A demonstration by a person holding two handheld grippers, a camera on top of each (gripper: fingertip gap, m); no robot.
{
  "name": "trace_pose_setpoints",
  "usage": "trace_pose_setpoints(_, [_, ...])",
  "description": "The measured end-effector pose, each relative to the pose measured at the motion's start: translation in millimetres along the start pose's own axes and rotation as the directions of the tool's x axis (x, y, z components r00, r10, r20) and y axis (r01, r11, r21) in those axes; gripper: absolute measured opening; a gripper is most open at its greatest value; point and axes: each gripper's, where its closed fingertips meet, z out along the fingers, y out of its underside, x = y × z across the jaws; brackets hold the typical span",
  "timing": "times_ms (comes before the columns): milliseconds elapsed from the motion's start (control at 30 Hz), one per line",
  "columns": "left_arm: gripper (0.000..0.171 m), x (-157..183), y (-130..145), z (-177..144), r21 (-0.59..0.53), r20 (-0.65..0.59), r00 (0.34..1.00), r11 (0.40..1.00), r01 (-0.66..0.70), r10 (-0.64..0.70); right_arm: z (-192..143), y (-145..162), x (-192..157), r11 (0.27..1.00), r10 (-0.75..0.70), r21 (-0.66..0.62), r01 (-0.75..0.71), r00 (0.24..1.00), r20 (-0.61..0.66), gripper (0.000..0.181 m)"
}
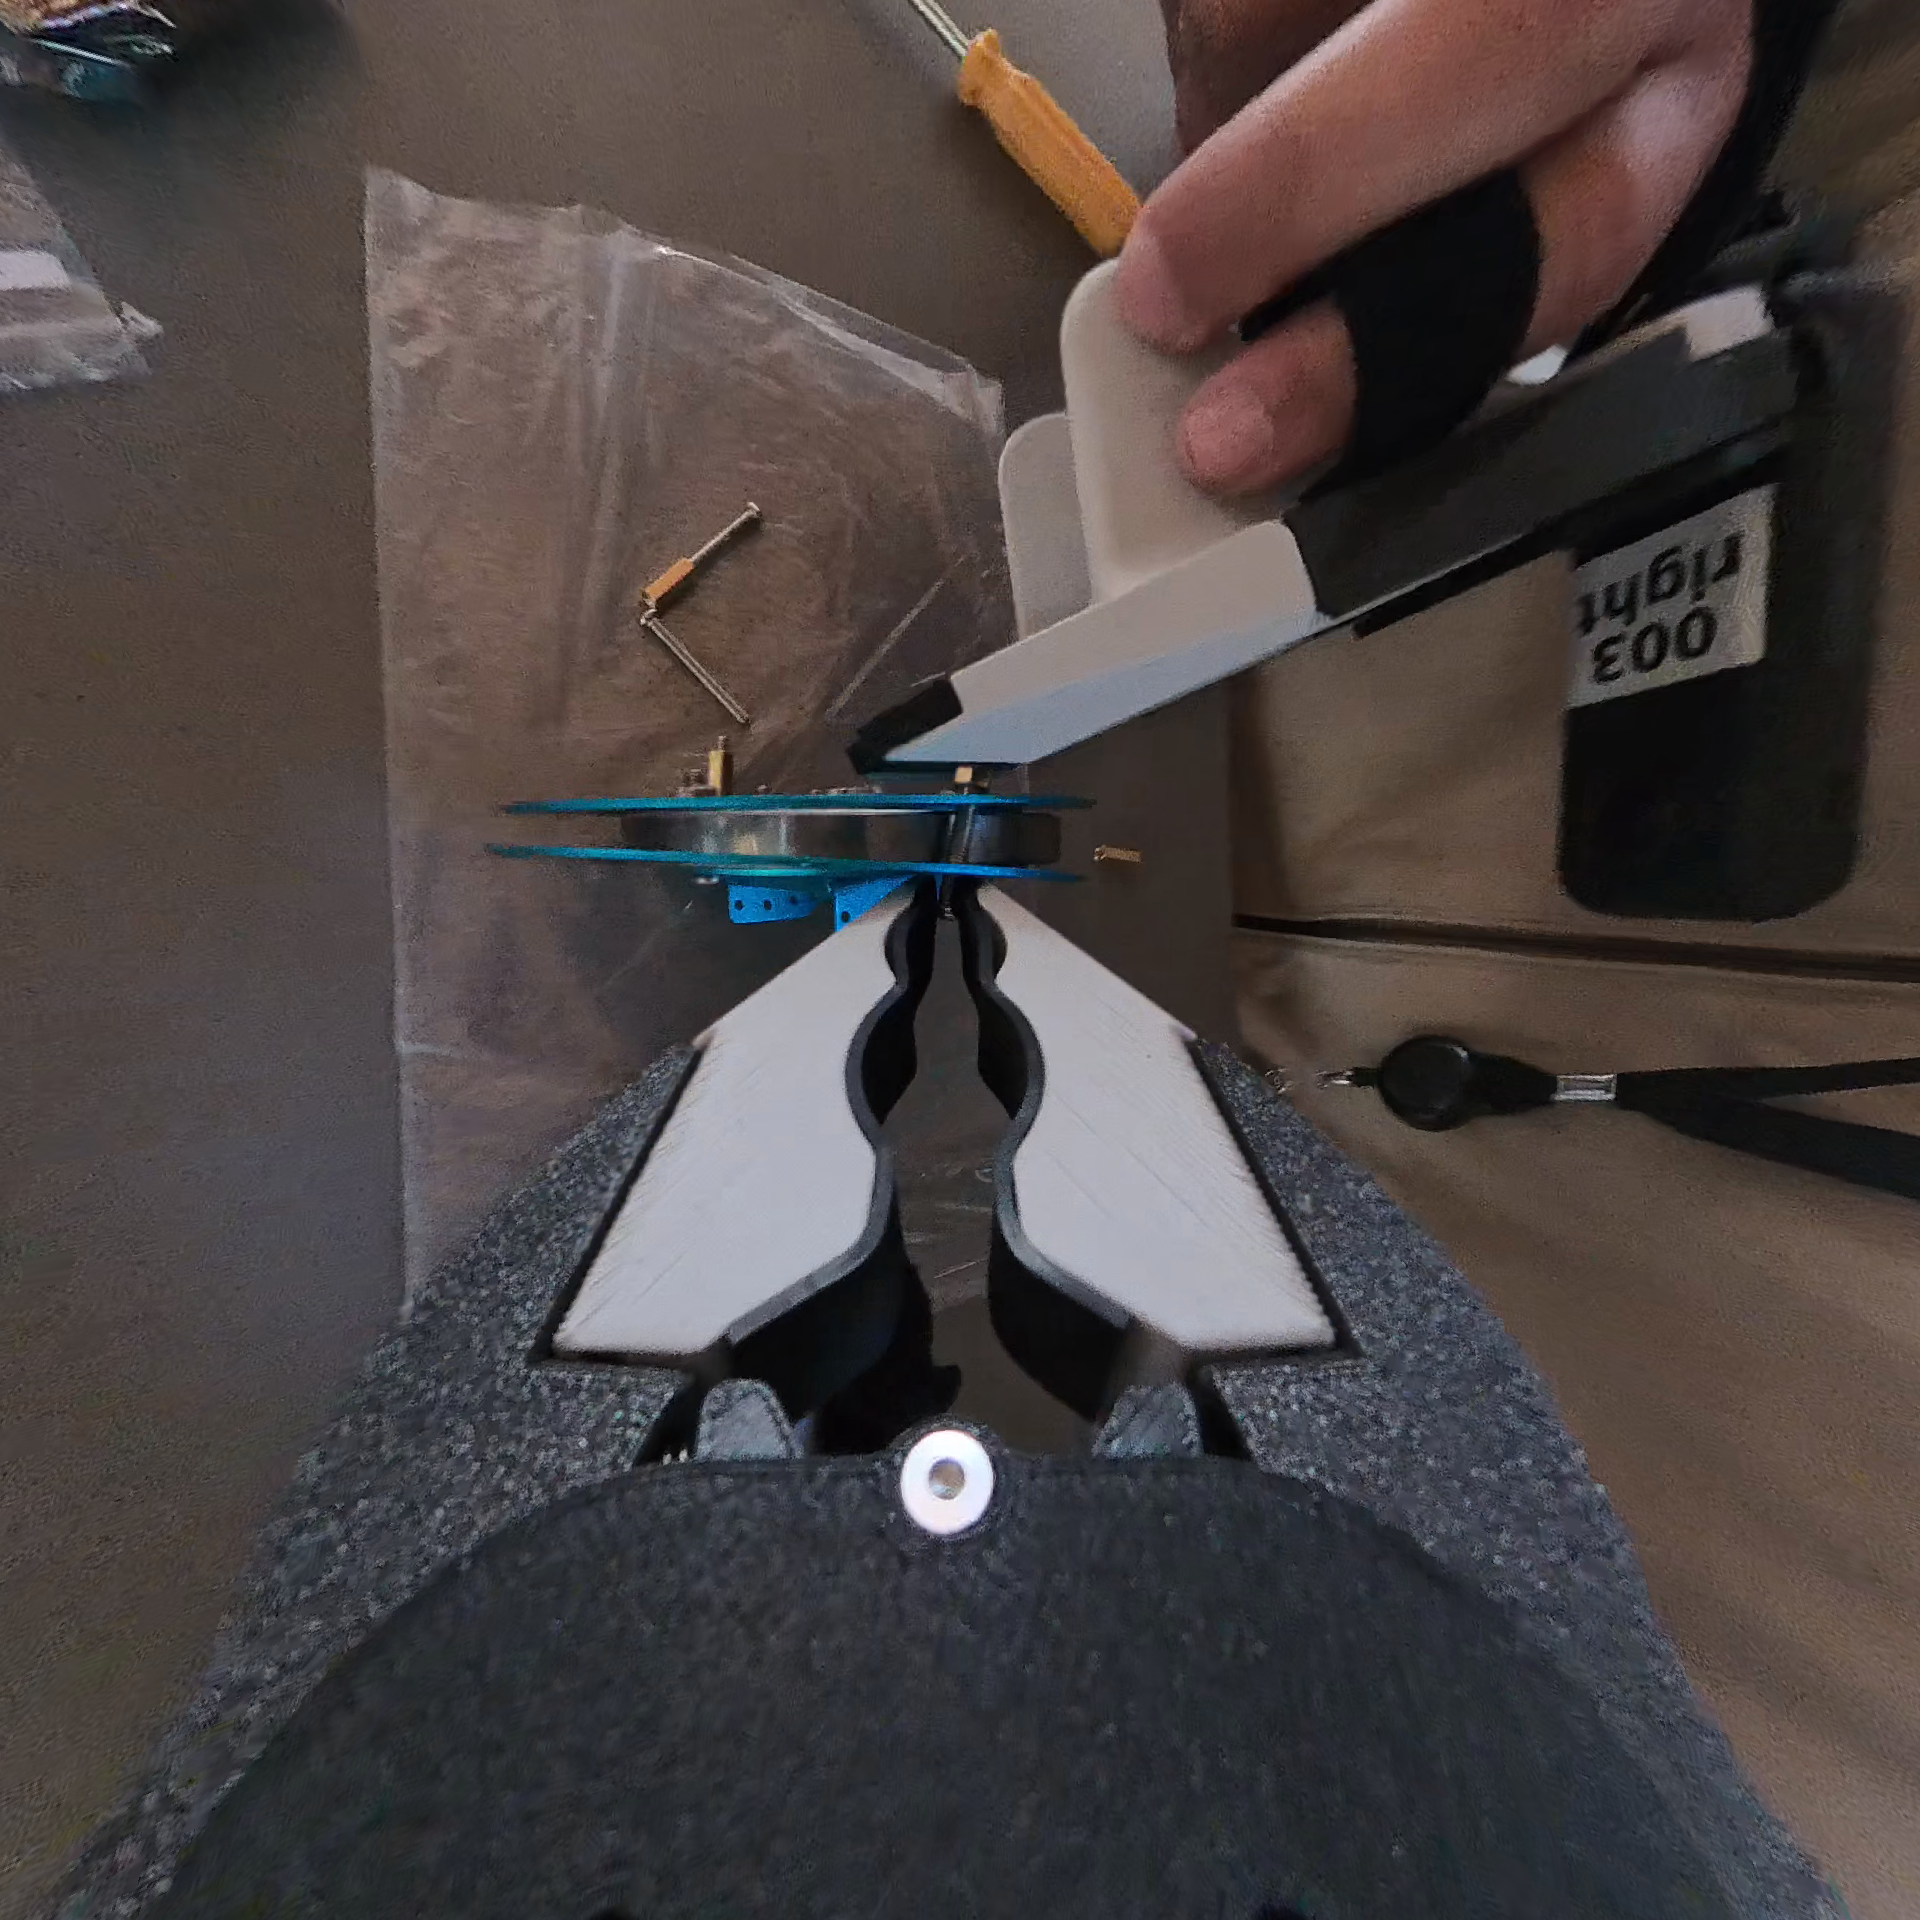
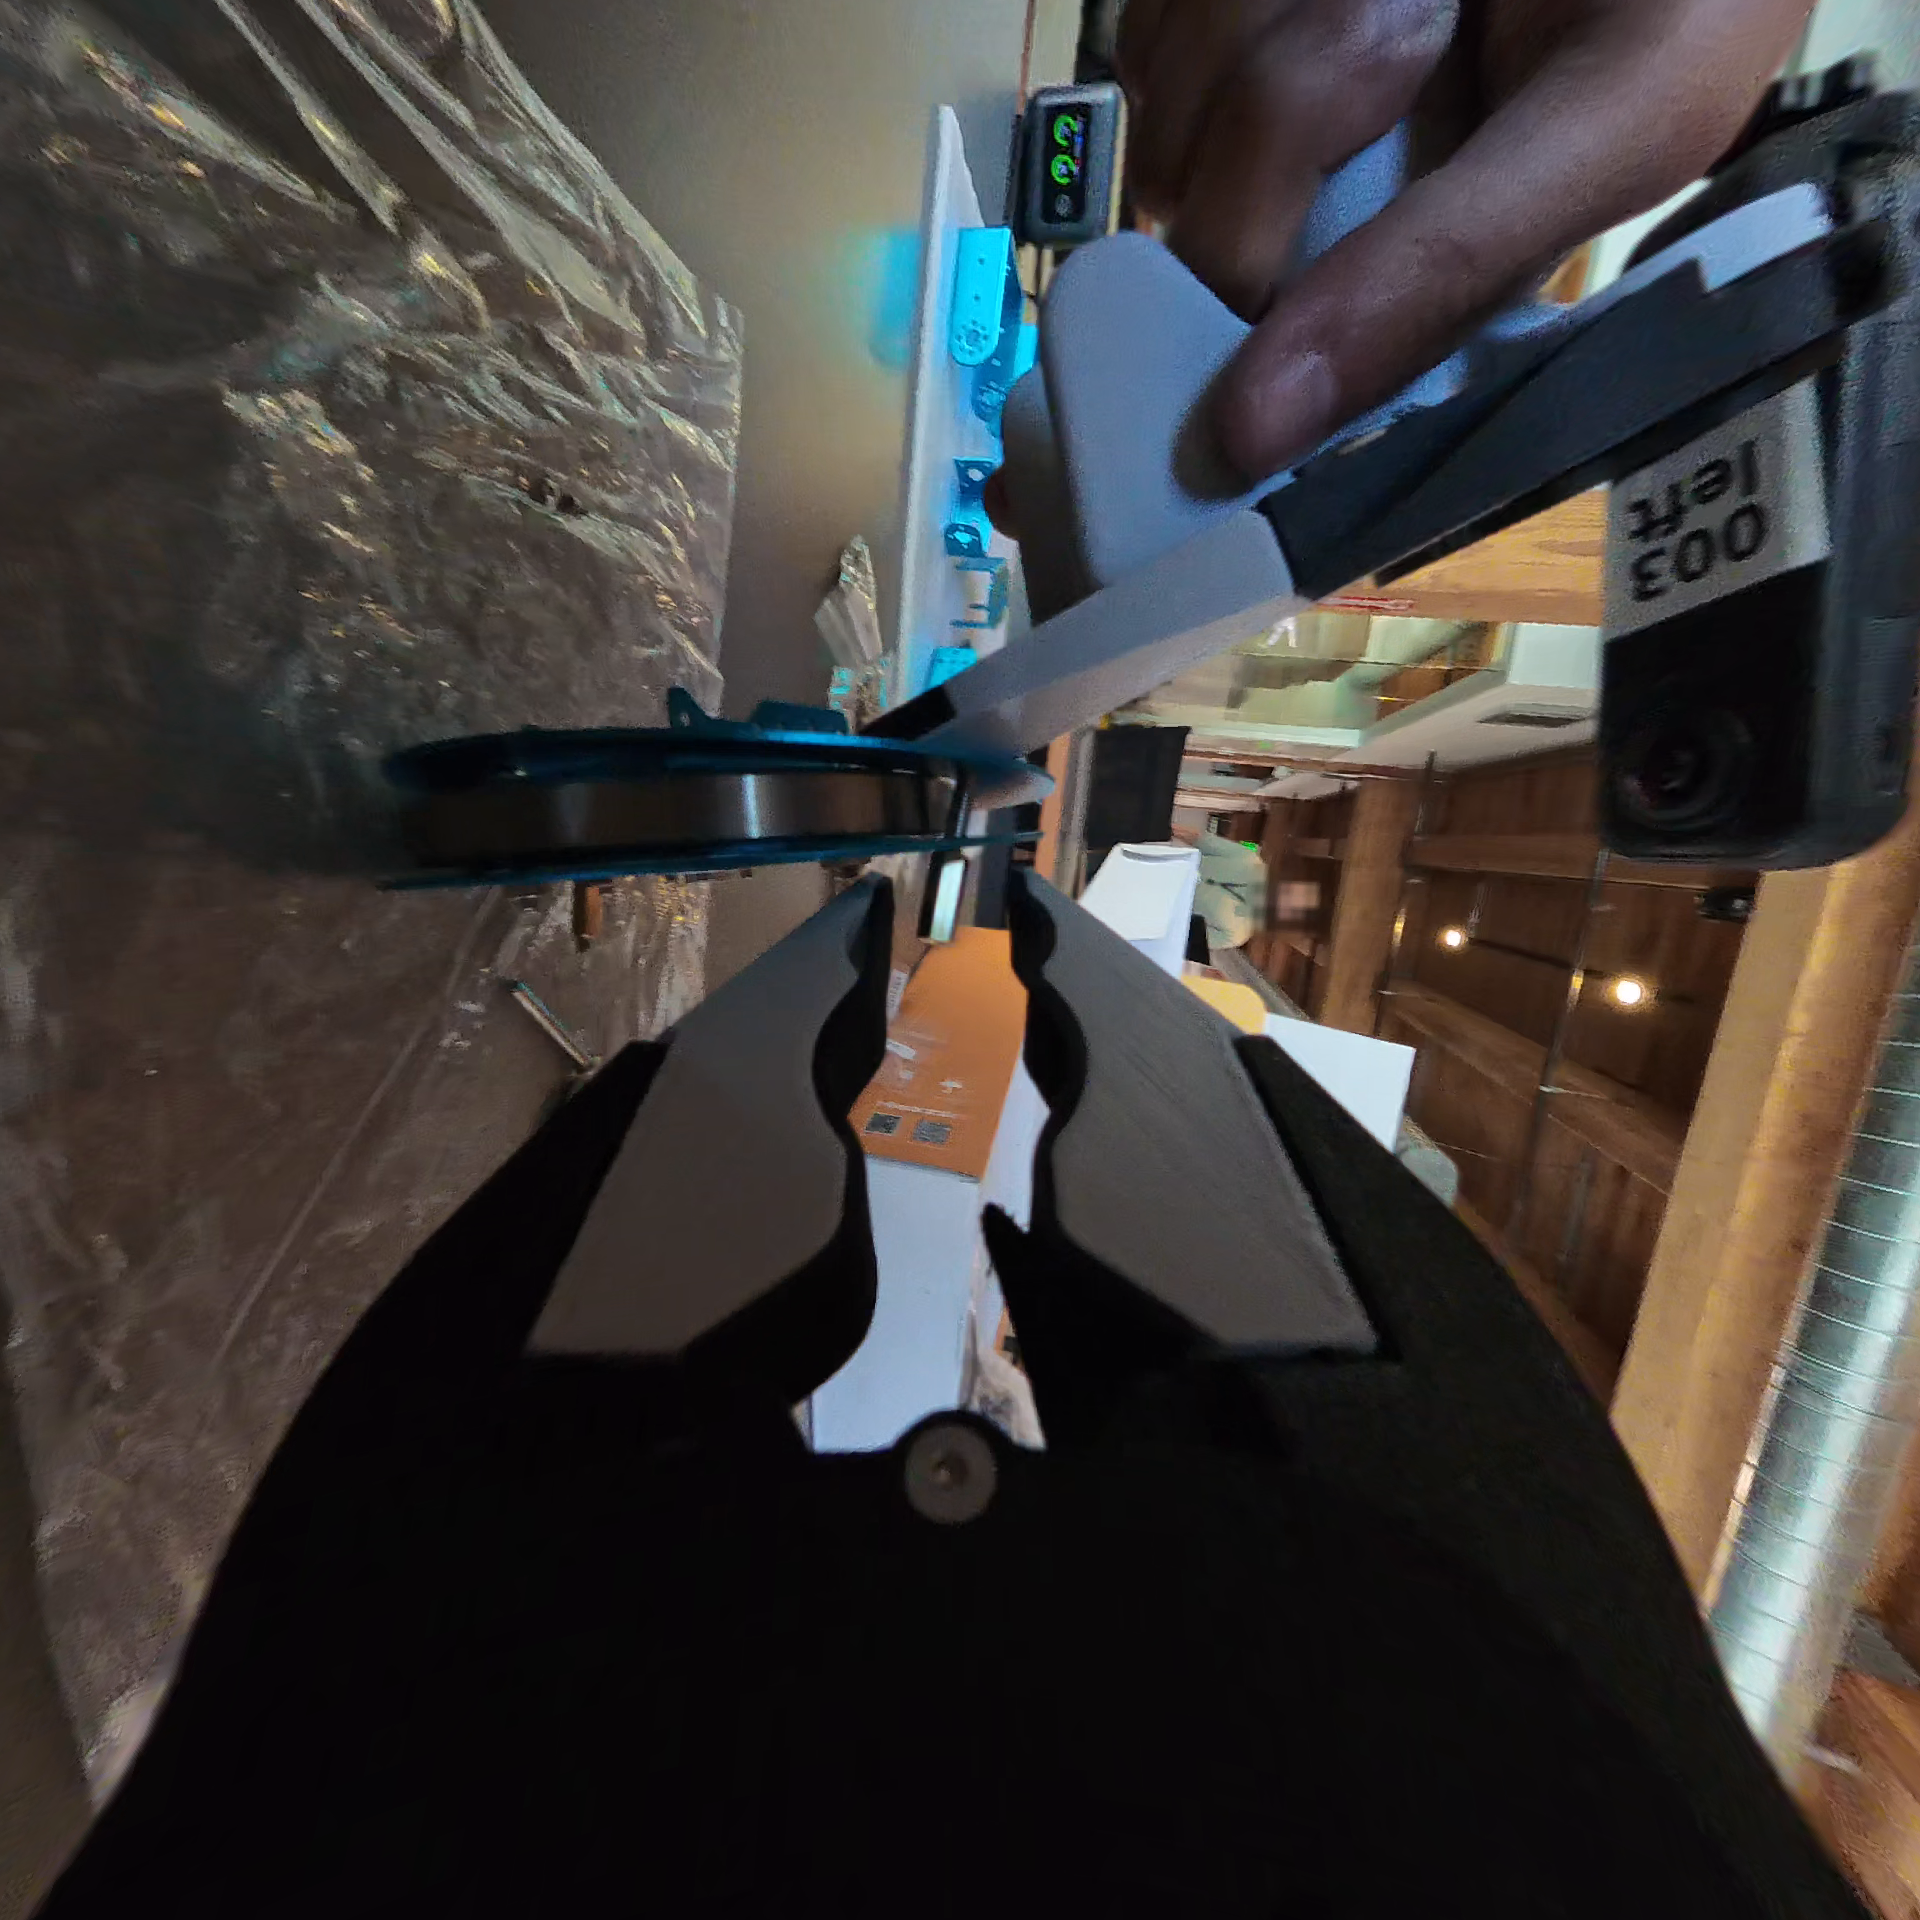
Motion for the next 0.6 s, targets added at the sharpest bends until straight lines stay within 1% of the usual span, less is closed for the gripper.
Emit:
trace_pose_setpoints(133, [0.002, -1.5, -2.4, -1.0, 0.038, -0.072, 0.994, 0.996, 0.085, -0.082, 0.5, 2.9, -1.8, 1.0, 0.005, -0.007, -0.006, 1.0, -0.009, 0.016])
trace_pose_setpoints(200, [0.003, -1.9, -2.5, -1.4, 0.048, -0.076, 0.993, 0.995, 0.089, -0.085, 1.2, 3.4, -1.0, 1.0, 0.011, -0.012, -0.012, 1.0, -0.028, 0.012])
trace_pose_setpoints(233, [0.002, -2.6, -2.3, -1.1, 0.049, -0.062, 0.995, 0.996, 0.081, -0.078, 1.2, 2.9, 2.8, 1.0, 0.02, -0.011, -0.02, 0.999, -0.048, 0.005])
trace_pose_setpoints(267, [0.002, -3.6, -2.1, -0.9, 0.05, -0.028, 0.998, 0.997, 0.05, -0.049, 0.7, 2.0, 3.0, 0.999, 0.033, -0.004, -0.033, 0.999, -0.029, 0.004])
trace_pose_setpoints(300, [0.002, -5.9, -2.5, -0.9, 0.053, 0.033, 0.999, 0.999, -0.005, 0.003, 0.8, 2.3, 2.2, 0.998, 0.071, -0.002, -0.071, 0.997, 0.016, 0.004])
trace_pose_setpoints(333, [0.002, -7.6, -2.9, -0.6, 0.049, 0.105, 0.993, 0.997, -0.067, 0.062, 1.1, 3.0, 0.8, 0.991, 0.136, -0.003, -0.136, 0.987, 0.087, 0.004])
trace_pose_setpoints(367, [0.002, -9.9, -3.9, -0.3, 0.043, 0.192, 0.973, 0.989, -0.141, 0.13, 0.7, 2.9, -1.7, 0.973, 0.229, -0.01, -0.231, 0.955, 0.191, 0.003])
trace_pose_setpoints(400, [0.002, -13.2, -5.4, 0.2, 0.027, 0.303, 0.926, 0.97, -0.244, 0.224, -0.2, 3.2, -4.4, 0.94, 0.333, -0.037, -0.34, 0.888, 0.317, 0.003])
trace_pose_setpoints(433, [0.002, -17.5, -7.1, 0.0, -0.019, 0.429, 0.837, 0.93, -0.367, 0.339, -1.0, 3.6, -6.8, 0.89, 0.435, -0.08, -0.449, 0.787, 0.438, 0.004])
trace_pose_setpoints(467, [0.002, -22.2, -8.8, -1.2, -0.089, 0.549, 0.714, 0.88, -0.466, 0.434, -2.5, 3.1, -9.4, 0.828, 0.52, -0.133, -0.545, 0.656, 0.547, 0.003])
trace_pose_setpoints(500, [0.002, -26.2, -10.6, -2.8, -0.154, 0.641, 0.595, 0.841, -0.519, 0.485, -3.8, 1.8, -10.7, 0.758, 0.583, -0.193, -0.624, 0.513, 0.63, 0.003])
trace_pose_setpoints(533, [0.002, -28.7, -13.1, -4.6, -0.218, 0.714, 0.46, 0.793, -0.569, 0.527, -5.3, 0.8, -13.3, 0.683, 0.628, -0.278, -0.675, 0.348, 0.696, 0.003])
trace_pose_setpoints(600, [0.001, -29.6, -17.0, -6.3, -0.334, 0.798, 0.207, 0.701, -0.63, 0.566, -11.2, -1.3, -15.2, 0.556, 0.638, -0.452, -0.698, 0.01, 0.77, 0.003])
